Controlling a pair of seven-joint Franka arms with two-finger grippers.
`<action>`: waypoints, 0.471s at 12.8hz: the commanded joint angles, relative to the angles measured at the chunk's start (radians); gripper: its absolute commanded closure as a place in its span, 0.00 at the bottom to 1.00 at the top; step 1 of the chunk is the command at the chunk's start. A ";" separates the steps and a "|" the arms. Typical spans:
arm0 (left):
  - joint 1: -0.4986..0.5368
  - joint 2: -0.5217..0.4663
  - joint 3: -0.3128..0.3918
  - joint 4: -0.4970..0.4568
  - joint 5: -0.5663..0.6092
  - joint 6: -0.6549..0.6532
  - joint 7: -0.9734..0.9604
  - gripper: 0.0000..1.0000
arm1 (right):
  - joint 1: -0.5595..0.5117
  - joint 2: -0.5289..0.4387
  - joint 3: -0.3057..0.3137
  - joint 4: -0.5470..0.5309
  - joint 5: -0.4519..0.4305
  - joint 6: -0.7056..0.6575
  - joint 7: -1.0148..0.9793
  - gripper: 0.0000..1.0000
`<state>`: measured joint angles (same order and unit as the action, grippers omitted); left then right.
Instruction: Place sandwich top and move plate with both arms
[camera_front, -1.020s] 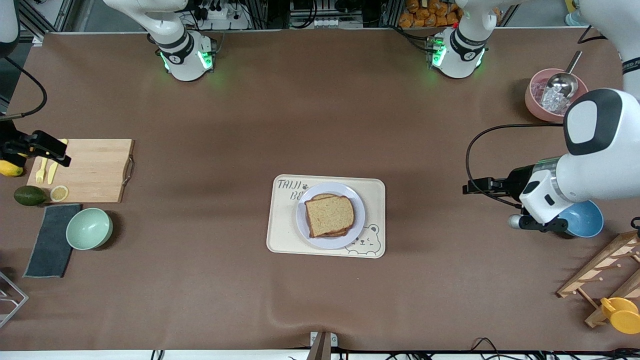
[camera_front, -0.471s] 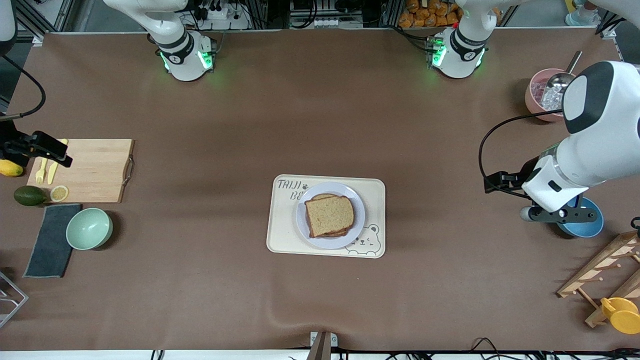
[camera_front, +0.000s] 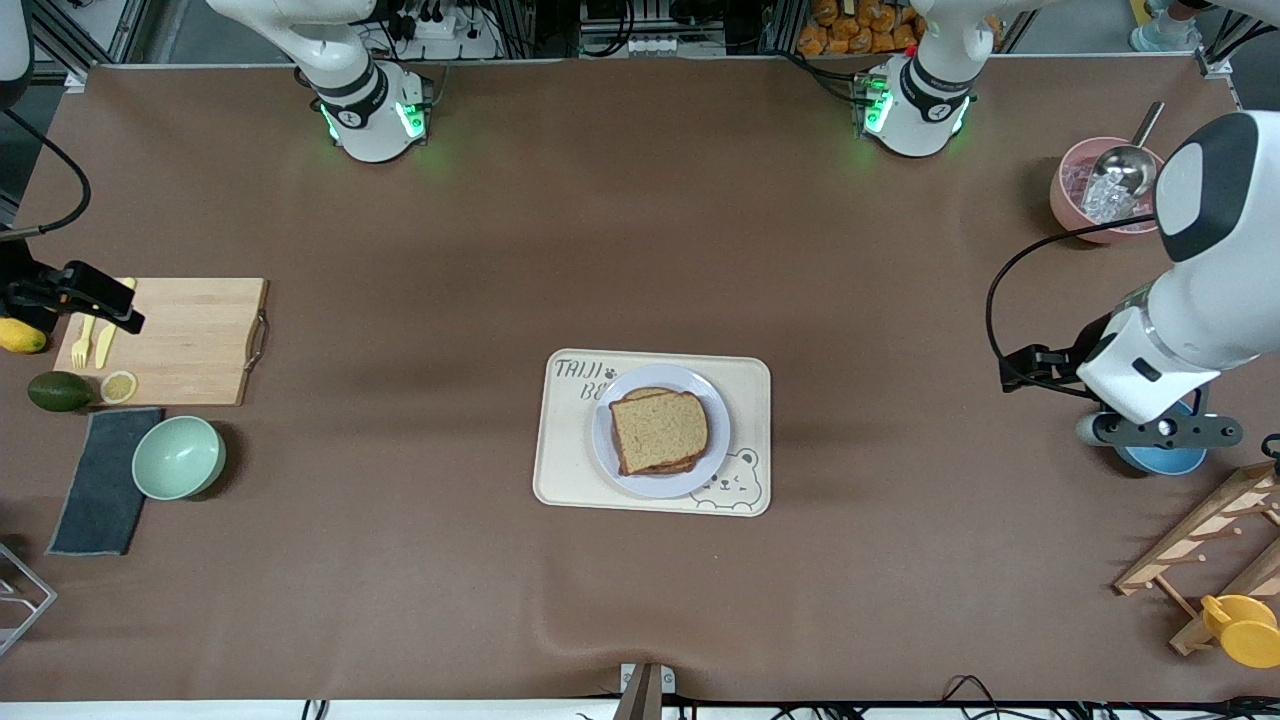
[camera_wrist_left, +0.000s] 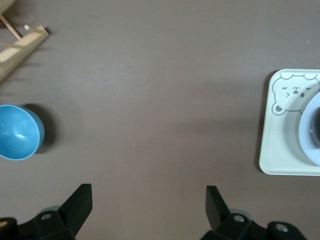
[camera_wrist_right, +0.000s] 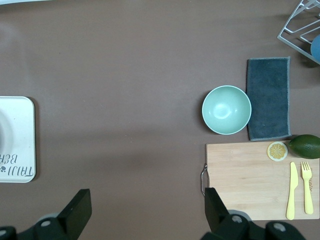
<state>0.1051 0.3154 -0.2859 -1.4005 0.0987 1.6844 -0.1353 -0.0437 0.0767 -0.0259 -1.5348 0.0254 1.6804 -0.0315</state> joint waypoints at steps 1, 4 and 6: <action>0.002 -0.093 -0.004 -0.025 0.027 -0.025 -0.041 0.00 | -0.007 -0.026 0.003 -0.016 0.016 -0.005 0.013 0.00; 0.002 -0.194 0.019 -0.095 0.013 -0.046 -0.029 0.00 | -0.007 -0.025 0.003 -0.016 0.016 -0.002 0.013 0.00; -0.033 -0.261 0.062 -0.153 0.012 -0.041 -0.029 0.00 | -0.008 -0.025 0.003 -0.015 0.016 -0.002 0.013 0.00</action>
<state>0.1026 0.1453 -0.2648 -1.4572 0.0988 1.6314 -0.1554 -0.0438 0.0757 -0.0261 -1.5351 0.0254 1.6801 -0.0310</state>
